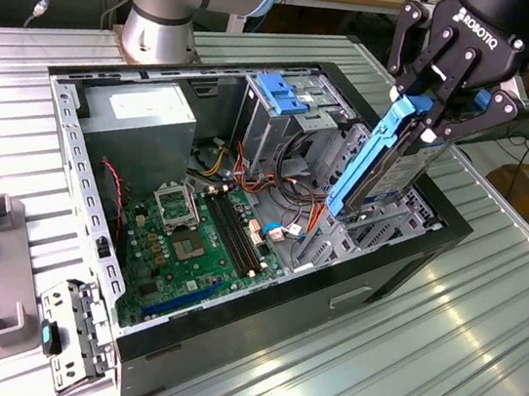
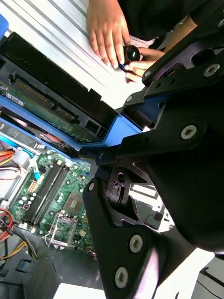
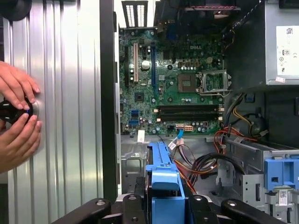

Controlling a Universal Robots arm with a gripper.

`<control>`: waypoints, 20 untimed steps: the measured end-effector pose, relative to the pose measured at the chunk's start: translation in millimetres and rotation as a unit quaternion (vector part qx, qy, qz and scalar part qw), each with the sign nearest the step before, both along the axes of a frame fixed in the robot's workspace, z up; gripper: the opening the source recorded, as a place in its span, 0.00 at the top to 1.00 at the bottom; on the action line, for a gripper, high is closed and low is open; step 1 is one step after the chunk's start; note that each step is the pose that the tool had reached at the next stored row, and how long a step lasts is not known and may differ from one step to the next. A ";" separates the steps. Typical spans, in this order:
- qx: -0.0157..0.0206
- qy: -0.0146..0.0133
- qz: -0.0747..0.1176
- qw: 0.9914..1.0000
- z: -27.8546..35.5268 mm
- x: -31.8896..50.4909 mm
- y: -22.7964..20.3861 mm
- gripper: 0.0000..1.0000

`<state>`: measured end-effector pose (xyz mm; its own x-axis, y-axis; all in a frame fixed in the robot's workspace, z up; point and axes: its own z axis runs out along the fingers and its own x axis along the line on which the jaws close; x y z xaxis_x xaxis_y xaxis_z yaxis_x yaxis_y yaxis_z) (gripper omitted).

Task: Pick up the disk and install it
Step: 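Insert the disk into the insertion slot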

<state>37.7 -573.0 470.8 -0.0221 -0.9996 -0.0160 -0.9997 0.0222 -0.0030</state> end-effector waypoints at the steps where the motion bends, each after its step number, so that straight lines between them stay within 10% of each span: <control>1: 0.000 0.000 0.000 1.000 -0.6 5.1 -0.1 0.63; 7: -0.001 0.000 0.000 1.000 -4.5 23.2 0.0 0.63; 20: -0.001 0.000 0.000 1.000 -10.0 25.6 0.7 0.63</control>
<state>63.3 -572.3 460.9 -0.0224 -0.9997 -0.0136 -0.9997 0.0225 -0.0030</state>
